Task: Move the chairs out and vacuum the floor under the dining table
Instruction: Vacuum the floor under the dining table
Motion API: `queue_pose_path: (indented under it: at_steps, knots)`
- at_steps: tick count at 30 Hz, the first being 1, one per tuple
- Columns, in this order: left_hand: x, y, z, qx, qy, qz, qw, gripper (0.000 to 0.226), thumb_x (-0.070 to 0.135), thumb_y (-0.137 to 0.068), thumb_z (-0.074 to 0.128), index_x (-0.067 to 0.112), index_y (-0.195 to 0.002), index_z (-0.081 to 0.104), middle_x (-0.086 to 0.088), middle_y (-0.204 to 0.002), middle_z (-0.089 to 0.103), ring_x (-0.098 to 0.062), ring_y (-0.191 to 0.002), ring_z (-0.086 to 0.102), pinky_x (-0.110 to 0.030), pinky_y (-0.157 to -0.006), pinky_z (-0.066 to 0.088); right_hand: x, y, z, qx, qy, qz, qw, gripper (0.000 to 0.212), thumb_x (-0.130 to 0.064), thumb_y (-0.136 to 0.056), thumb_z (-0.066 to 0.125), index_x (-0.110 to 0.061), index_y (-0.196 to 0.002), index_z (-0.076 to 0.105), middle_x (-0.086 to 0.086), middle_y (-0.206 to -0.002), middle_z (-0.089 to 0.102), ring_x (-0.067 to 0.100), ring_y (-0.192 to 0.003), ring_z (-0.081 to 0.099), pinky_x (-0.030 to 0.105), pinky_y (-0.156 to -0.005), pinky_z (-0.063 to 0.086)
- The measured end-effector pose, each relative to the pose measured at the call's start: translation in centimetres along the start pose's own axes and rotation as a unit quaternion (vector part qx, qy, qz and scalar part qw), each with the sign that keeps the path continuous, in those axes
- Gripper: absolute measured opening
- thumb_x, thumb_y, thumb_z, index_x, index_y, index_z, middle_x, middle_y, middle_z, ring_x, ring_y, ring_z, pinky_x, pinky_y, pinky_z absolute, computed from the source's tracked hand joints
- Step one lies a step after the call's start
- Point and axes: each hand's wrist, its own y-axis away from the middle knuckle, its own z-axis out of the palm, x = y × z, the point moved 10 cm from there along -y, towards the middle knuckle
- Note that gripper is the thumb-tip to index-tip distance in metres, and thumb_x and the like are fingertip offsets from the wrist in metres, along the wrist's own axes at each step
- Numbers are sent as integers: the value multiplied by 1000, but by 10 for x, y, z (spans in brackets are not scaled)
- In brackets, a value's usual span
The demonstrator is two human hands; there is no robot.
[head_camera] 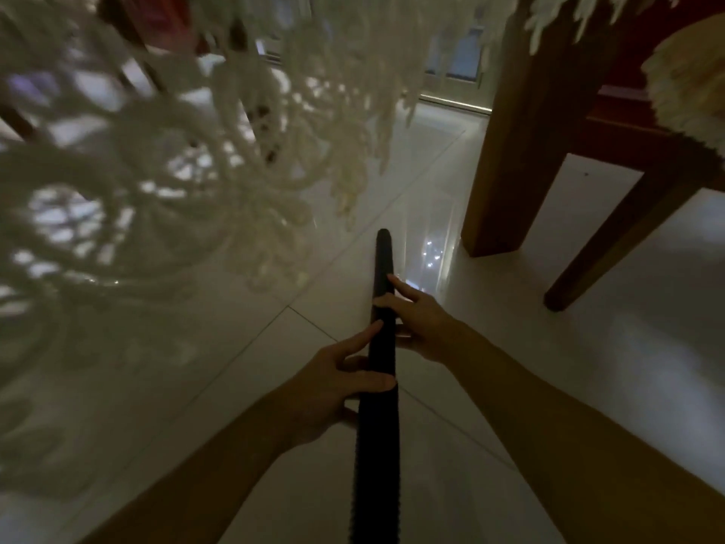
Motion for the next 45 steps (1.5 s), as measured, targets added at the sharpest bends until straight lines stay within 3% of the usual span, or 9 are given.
queue_pose_path:
  at_steps: [4,9,14,20,24,29,34,39,45]
  knots:
    - [-5,-6,32,-34,-16,-4,999,81,2,-83,74,43,-144,41,-3,-117,67,-20,-93,72,-50,-82,59,3,18,-35,16,-18,-12,1000,65,-13,-90,67,-36,-146,42,12,-118,63,28,-97,67,30,-61,57]
    - [-11,-2,46,-46,-21,-9,999,81,3,-83,74,42,-146,41,-5,-119,63,-27,-102,67,-55,-88,56,10,29,-51,20,-20,-27,999,65,-13,-91,66,-33,-147,41,13,-120,63,32,-102,65,38,-74,58]
    - [-21,21,40,-29,-25,-28,999,82,7,-84,74,43,-147,38,-3,-119,62,-25,-103,66,-52,-87,57,22,37,-29,-5,-21,-18,1000,60,-13,-92,63,-31,-146,45,13,-125,59,34,-105,62,39,-76,56]
    - [-49,82,5,20,-47,-67,996,88,9,-83,76,48,-148,31,5,-126,55,-15,-101,63,-39,-70,62,58,50,41,-53,17,13,998,63,-12,-91,65,-36,-146,43,14,-122,61,34,-101,64,40,-74,56]
    - [-65,123,-22,64,-13,-89,994,88,7,-84,74,48,-148,30,9,-114,57,-21,-99,65,-44,-75,61,78,63,95,-91,41,29,995,63,-11,-91,66,-38,-144,44,12,-121,63,33,-100,65,40,-76,56]
    - [-86,160,-37,77,30,-113,990,89,3,-84,73,47,-148,31,8,-113,58,-25,-101,67,-48,-77,61,98,85,135,-119,76,47,989,63,-13,-91,66,-37,-145,44,7,-112,67,27,-89,68,30,-59,55]
    - [-102,172,-33,68,56,-102,991,88,1,-82,74,49,-145,35,9,-117,57,-24,-102,68,-41,-67,62,108,100,139,-100,99,58,988,64,-15,-90,68,-39,-144,45,3,-106,69,25,-91,68,32,-65,57]
    - [-119,192,-9,60,120,-86,987,86,0,-77,78,56,-133,45,4,-122,61,-20,-97,71,-43,-68,61,117,138,126,-67,114,87,987,63,-16,-90,68,-41,-143,46,2,-107,69,23,-93,67,33,-71,55]
    - [-146,250,24,84,178,-92,976,87,-2,-78,77,52,-138,44,13,-103,73,-16,-96,72,-47,-76,61,145,197,125,-81,143,137,977,63,-19,-88,71,-46,-140,47,0,-109,70,22,-95,68,34,-79,58]
